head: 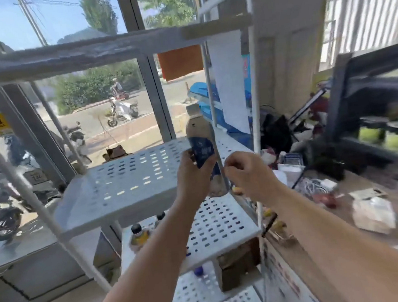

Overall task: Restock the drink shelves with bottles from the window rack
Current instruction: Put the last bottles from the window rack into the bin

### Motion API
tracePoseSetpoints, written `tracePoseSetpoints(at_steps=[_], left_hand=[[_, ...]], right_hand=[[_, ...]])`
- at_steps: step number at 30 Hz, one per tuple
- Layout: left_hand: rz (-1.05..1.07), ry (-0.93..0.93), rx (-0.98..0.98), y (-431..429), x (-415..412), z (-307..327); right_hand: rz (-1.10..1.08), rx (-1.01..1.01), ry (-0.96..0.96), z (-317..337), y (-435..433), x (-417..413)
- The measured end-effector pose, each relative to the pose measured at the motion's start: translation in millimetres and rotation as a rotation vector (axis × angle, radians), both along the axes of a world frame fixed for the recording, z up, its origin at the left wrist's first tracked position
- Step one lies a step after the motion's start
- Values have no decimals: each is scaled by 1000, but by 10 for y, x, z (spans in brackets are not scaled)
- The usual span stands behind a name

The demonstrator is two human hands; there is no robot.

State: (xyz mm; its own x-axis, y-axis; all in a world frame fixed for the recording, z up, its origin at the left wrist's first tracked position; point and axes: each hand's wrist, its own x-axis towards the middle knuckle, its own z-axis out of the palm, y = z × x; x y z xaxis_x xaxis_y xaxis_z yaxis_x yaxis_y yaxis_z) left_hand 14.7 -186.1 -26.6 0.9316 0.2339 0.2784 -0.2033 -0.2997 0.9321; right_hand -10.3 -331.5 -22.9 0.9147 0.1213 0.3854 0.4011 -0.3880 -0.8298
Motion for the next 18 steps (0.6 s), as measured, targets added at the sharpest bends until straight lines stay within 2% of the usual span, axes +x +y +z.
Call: tracePoseSetpoints(at_steps=[3, 7, 13, 18], left_hand=[[-145, 45, -21, -635, -330, -271], [-299, 170, -40, -1495, -719, -722], [-549, 587, -202, -2856, -1383, -1449], [-585, 798, -130, -3592, -1818, -1875]], right_hand=[[-50, 12, 45, -204, -629, -302], [-240, 20, 88, -464, -1468, -713], [-485, 75, 182, -850, -2528, -1380], [-550, 118, 319, -1176, -3039, -1798]])
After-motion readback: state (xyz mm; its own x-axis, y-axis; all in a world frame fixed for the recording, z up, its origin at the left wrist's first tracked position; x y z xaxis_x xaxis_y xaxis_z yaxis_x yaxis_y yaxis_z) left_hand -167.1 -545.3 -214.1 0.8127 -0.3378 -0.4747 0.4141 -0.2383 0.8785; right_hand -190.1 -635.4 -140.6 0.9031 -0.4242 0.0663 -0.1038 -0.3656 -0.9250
